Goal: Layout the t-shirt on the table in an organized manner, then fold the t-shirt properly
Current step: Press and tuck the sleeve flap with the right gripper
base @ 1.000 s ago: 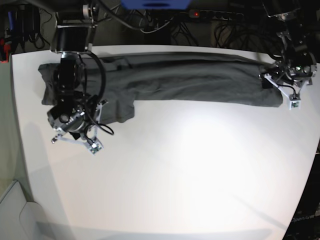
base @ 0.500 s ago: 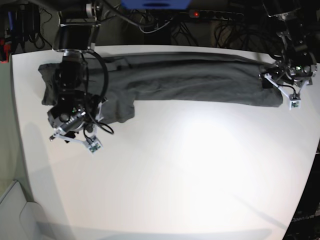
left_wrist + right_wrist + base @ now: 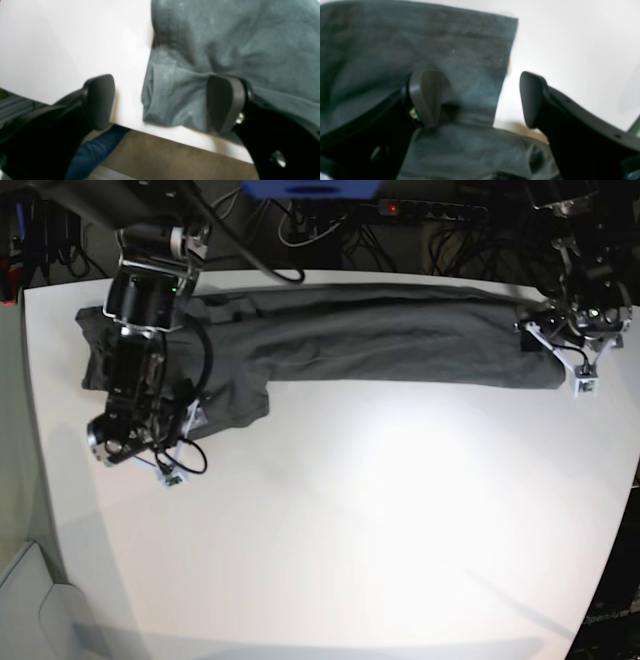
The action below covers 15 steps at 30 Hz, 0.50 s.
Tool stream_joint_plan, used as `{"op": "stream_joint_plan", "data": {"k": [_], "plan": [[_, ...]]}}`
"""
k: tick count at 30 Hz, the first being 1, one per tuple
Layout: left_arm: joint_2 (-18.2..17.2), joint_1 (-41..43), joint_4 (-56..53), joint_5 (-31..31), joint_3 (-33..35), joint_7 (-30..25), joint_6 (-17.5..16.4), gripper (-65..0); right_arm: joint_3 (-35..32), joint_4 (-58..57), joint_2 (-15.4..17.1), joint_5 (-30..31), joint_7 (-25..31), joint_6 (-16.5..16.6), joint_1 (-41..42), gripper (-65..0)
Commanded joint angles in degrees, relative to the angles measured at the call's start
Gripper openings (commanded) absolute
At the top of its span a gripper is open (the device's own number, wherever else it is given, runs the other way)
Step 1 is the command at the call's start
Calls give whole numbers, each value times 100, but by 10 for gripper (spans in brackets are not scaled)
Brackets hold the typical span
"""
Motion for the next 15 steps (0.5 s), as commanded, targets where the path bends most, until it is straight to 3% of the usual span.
{"op": "stream_joint_plan", "data": {"k": [1, 8, 10, 15], "plan": [[-72, -33, 92, 20, -18, 8, 2, -83, 96, -24, 0, -96, -11, -3, 14, -165], [-72, -33, 84, 20, 0, 8, 2, -83, 412, -50, -106, -87, 24, -3, 14, -188], [-72, -41, 84, 20, 8, 8, 2, -83, 412, -59, -123, -70, 24, -3, 14, -244], [-72, -41, 84, 20, 0, -10, 2, -83, 359, -59, -123, 414, -20, -3, 14, -483]]}}
